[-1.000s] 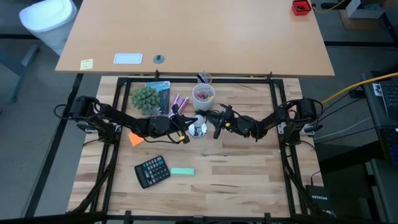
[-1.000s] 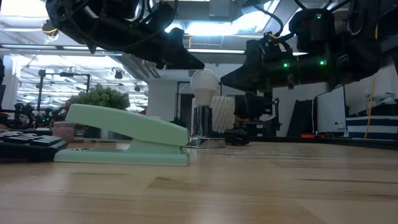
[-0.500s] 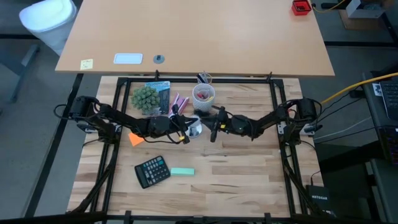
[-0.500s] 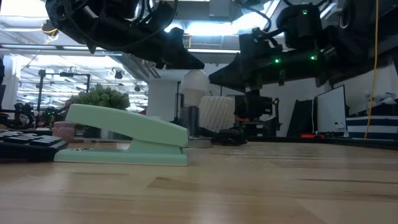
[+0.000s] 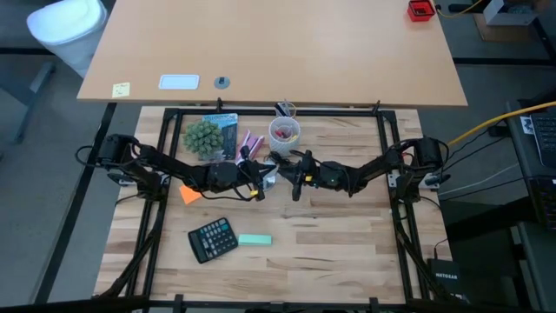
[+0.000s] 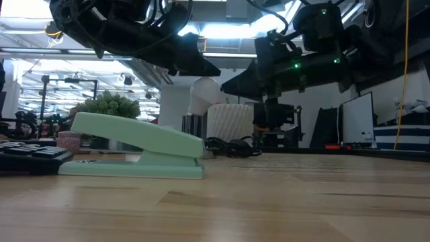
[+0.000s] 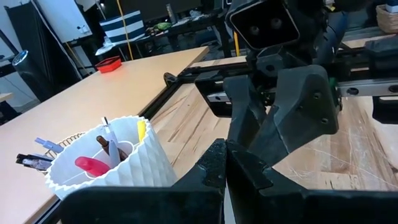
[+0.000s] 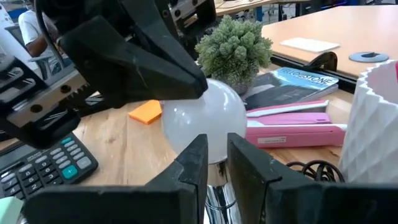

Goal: Screw lightbulb
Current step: Insert the lightbulb into the lamp

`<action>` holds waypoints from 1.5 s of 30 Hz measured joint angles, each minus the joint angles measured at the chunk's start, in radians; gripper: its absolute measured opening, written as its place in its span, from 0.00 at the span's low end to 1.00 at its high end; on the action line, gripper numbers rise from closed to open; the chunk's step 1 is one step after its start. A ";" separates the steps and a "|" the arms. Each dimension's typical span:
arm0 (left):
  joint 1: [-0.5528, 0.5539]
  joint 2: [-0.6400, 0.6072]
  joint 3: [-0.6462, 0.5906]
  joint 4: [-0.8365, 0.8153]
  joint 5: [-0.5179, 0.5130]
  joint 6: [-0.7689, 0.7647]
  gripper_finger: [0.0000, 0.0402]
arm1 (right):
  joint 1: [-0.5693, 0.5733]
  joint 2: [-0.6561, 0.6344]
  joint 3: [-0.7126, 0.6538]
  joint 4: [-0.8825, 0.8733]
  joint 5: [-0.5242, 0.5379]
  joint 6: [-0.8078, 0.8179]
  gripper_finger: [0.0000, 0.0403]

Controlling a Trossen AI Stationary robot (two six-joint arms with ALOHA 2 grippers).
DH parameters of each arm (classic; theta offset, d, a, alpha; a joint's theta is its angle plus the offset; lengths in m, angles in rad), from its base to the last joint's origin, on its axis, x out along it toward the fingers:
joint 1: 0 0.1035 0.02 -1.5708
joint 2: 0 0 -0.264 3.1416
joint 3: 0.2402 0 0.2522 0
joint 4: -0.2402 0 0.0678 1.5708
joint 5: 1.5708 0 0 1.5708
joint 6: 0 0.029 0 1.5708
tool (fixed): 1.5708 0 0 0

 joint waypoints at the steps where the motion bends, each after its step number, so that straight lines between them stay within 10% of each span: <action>1: 0.000 0.000 0.000 0.000 0.000 0.000 0.00 | 0.000 0.000 0.000 0.000 0.000 0.000 0.16; 45: -0.074 -0.032 0.001 -0.098 -0.272 -0.020 0.00 | 0.000 0.000 -0.001 -0.001 0.001 -0.001 0.16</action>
